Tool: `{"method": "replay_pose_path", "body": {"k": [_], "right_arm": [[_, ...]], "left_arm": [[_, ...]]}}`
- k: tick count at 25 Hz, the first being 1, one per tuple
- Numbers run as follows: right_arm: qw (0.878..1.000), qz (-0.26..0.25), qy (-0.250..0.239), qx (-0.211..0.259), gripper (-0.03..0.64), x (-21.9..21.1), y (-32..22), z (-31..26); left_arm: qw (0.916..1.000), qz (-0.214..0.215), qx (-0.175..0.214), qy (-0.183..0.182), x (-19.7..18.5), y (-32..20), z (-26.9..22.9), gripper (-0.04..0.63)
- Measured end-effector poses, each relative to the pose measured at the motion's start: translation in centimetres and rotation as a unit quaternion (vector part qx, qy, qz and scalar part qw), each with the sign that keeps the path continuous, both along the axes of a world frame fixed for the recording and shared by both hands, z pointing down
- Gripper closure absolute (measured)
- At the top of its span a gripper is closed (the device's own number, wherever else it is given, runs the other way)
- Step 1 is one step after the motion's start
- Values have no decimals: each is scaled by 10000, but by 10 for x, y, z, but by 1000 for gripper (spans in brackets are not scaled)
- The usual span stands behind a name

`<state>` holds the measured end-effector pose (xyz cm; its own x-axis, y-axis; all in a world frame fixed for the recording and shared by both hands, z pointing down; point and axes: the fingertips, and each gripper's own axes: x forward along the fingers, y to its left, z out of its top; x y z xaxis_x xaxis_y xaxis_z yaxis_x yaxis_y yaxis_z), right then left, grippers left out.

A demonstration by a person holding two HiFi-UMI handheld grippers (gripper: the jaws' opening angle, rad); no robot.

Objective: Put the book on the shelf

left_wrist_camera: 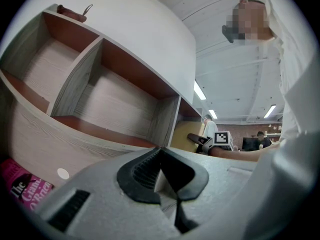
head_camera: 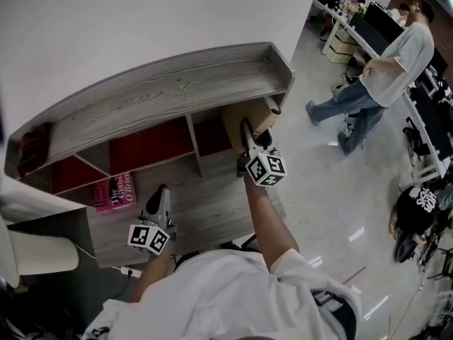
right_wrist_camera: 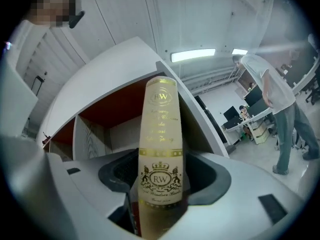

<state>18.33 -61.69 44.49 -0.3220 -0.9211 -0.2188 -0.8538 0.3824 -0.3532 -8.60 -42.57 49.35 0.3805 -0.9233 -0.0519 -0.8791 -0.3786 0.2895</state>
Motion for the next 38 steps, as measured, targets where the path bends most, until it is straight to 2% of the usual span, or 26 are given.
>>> {"method": "replay_pose_path", "body": {"k": [7, 17, 22, 29, 34, 38], "right_arm": [[9999, -97, 105, -87, 374, 4, 24, -4], [9992, 259, 246, -167, 376, 13, 88, -13], [9976, 533, 443, -44, 442, 8, 131, -26], [9927, 885, 771, 285, 540, -15, 205, -47], [9861, 1141, 1136, 414, 572, -35, 259, -54], [9810, 1295, 1379, 440, 585, -42, 292, -55]], "left_arm": [[9998, 135, 31, 160, 0, 8, -3, 580], [9975, 585, 239, 318, -14, 21, -18, 580], [9947, 914, 300, 362, -23, 33, -24, 580], [9804, 1865, 631, -68, -15, 60, -36, 580], [9708, 2280, 736, -119, -14, 81, -42, 580], [9663, 2458, 754, -96, -12, 94, -42, 580]]}}
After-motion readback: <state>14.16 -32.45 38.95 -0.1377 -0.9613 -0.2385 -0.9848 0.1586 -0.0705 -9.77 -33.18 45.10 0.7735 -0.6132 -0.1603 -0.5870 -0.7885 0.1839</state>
